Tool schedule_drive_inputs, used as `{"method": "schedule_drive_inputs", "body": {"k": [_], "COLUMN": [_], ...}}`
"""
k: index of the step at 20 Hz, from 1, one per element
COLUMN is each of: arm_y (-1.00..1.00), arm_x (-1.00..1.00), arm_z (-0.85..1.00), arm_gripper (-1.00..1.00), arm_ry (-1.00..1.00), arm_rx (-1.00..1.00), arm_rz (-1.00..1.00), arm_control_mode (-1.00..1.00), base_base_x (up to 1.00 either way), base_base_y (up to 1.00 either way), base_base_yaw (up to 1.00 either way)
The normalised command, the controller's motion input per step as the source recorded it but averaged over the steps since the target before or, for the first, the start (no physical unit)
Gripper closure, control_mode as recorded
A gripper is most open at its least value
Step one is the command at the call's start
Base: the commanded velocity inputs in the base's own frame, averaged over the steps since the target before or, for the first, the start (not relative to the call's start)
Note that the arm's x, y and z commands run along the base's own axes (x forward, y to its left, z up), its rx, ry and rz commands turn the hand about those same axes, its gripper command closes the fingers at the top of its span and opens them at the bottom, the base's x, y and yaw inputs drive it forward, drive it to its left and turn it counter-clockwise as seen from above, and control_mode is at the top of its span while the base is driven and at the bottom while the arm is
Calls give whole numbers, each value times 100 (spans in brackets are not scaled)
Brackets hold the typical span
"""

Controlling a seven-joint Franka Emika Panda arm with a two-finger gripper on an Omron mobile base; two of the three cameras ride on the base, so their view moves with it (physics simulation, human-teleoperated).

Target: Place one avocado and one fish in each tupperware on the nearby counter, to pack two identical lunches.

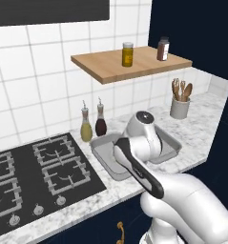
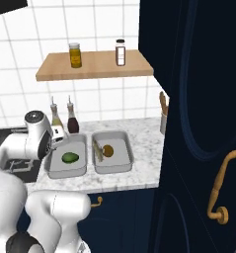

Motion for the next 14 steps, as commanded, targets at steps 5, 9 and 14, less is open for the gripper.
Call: {"method": "schedule_drive_inputs", "body": {"k": [5,9,14], "arm_y": [11,8,4], "arm_x": [30,30,37], "arm_z": [-33,-29,-28], "arm_gripper": [100,100,100], "arm_ry": [0,0,-1], "arm_rx": [0,0,0], "arm_rz": [0,0,0], "arm_control_mode": [-100,-100,-100], "base_base_x": [0,0,0], "base_base_y": [0,0,0], "base_base_yaw": [0,0,0]}}
